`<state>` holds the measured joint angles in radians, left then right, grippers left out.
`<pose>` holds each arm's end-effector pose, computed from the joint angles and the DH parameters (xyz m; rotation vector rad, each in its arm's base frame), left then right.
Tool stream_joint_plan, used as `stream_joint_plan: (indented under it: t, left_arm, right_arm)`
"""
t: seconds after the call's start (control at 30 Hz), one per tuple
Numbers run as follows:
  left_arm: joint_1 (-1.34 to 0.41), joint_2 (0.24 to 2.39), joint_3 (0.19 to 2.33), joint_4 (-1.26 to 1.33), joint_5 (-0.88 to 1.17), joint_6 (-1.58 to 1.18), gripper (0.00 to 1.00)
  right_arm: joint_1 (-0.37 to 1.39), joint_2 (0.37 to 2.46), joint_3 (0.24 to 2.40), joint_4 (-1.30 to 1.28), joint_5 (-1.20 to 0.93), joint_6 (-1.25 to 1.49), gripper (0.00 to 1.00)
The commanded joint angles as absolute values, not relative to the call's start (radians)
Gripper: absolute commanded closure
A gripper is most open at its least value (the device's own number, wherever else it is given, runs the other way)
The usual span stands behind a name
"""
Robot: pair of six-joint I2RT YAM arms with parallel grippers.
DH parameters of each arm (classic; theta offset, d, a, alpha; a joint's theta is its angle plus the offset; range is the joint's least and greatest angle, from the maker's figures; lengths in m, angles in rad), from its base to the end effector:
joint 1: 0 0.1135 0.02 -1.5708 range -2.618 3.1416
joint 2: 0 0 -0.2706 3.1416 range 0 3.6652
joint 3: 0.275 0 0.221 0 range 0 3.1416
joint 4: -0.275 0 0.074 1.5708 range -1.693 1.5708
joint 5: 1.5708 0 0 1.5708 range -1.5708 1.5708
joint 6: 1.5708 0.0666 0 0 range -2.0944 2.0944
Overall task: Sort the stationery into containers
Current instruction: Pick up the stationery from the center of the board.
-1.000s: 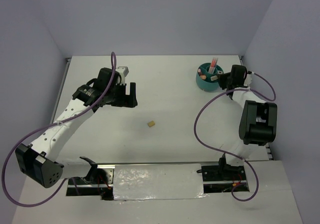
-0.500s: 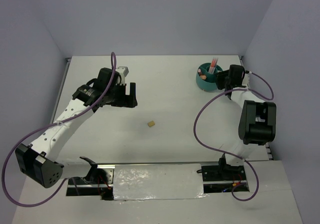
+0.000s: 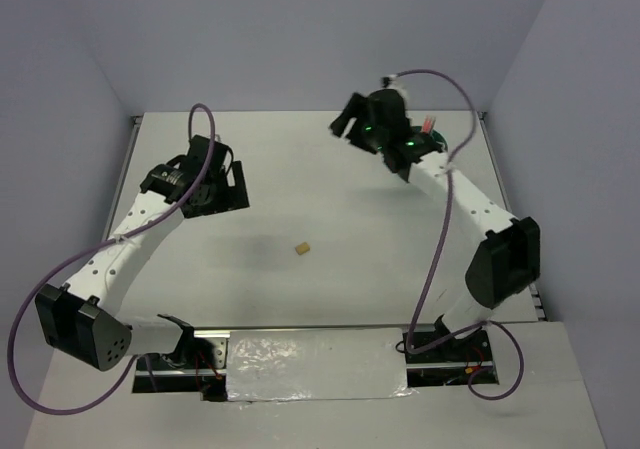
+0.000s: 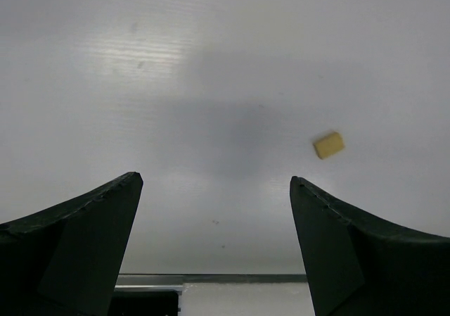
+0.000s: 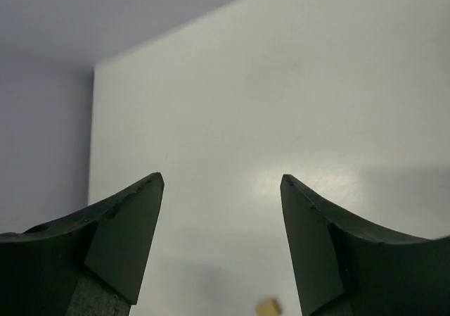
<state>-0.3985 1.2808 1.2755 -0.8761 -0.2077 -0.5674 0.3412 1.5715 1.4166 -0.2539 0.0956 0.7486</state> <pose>0.2304 -0.0821 0.3243 -0.2959 2.4167 -0.1811 0.3492 0.1173 0.3548 0.4728 1.9737 0.6074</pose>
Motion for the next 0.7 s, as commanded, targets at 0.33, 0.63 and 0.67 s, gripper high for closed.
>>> stream_joint_plan:
  t: [0.33, 0.63, 0.67]
  left_arm:
    - [-0.275, 1.134, 1.183, -0.897, -0.321, -0.703, 0.01]
    - [-0.273, 1.083, 1.106, -0.864, -0.255, -0.649, 0.01]
    - [-0.273, 1.077, 1.094, -0.859, -0.252, -0.646, 0.01]
  right_arm:
    - [0.933, 1.942, 1.560, -0.687, 0.075, 0.172, 0.29]
    - [0.951, 2.000, 1.531, -0.666, 0.121, 0.207, 0.30]
    - [0.953, 2.006, 1.532, -0.666, 0.121, 0.215, 0.30]
